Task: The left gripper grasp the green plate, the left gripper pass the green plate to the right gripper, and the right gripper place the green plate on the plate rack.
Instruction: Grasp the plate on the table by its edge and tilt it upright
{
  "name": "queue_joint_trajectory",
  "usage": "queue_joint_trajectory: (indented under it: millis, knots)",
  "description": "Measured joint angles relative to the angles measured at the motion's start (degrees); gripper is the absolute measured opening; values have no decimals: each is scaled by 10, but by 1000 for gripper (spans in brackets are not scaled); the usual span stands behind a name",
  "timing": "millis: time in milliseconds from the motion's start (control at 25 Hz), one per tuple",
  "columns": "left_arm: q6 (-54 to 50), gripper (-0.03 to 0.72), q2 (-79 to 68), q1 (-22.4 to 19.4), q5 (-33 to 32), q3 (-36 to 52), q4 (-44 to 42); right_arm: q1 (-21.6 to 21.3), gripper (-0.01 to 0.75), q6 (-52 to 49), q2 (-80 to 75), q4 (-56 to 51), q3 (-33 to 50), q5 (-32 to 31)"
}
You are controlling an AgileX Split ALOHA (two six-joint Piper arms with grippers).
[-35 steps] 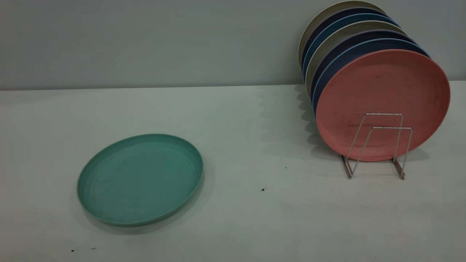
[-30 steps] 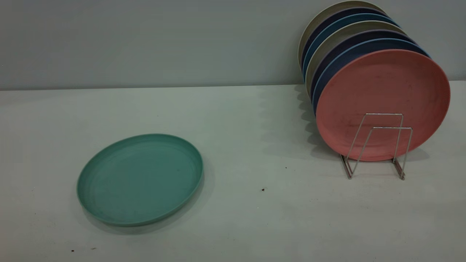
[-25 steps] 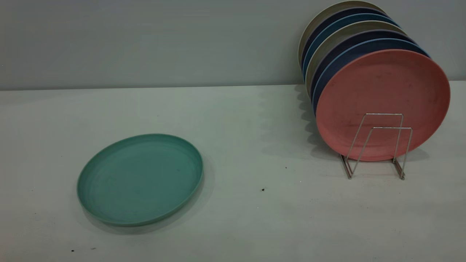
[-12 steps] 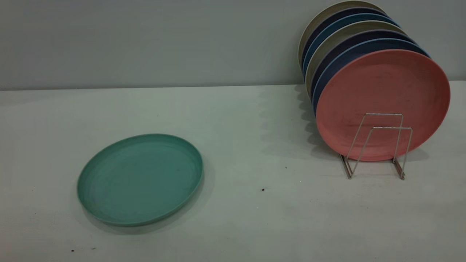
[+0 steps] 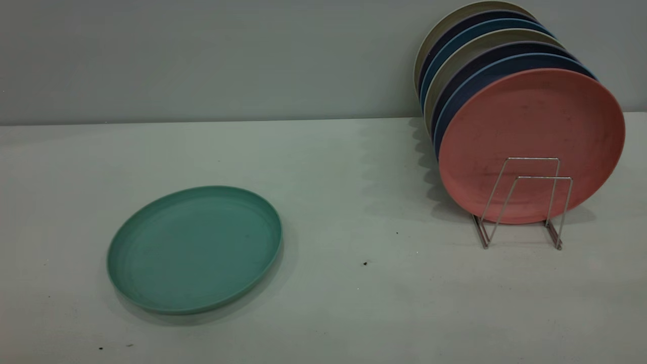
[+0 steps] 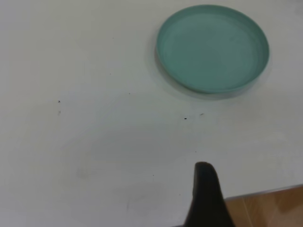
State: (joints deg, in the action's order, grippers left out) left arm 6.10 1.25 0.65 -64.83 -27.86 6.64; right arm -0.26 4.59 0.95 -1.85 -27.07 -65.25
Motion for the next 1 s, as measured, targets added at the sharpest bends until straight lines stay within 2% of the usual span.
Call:
queue_joint_trajectory:
  millis: [440, 640, 840, 1000]
  knots:
    - [0, 539, 0, 0, 4, -1, 0, 0, 351, 6, 0, 0, -5, 8]
    - [-23, 539, -46, 0, 60, -12, 2, 0, 389, 41, -72, -10, -13, 78]
    - [-39, 539, -204, 0, 128, -12, 3, 0, 481, 93, -204, -57, -13, 150]
    - [-19, 539, -355, 0, 210, -12, 47, 0, 493, 148, -280, -124, -13, 200]
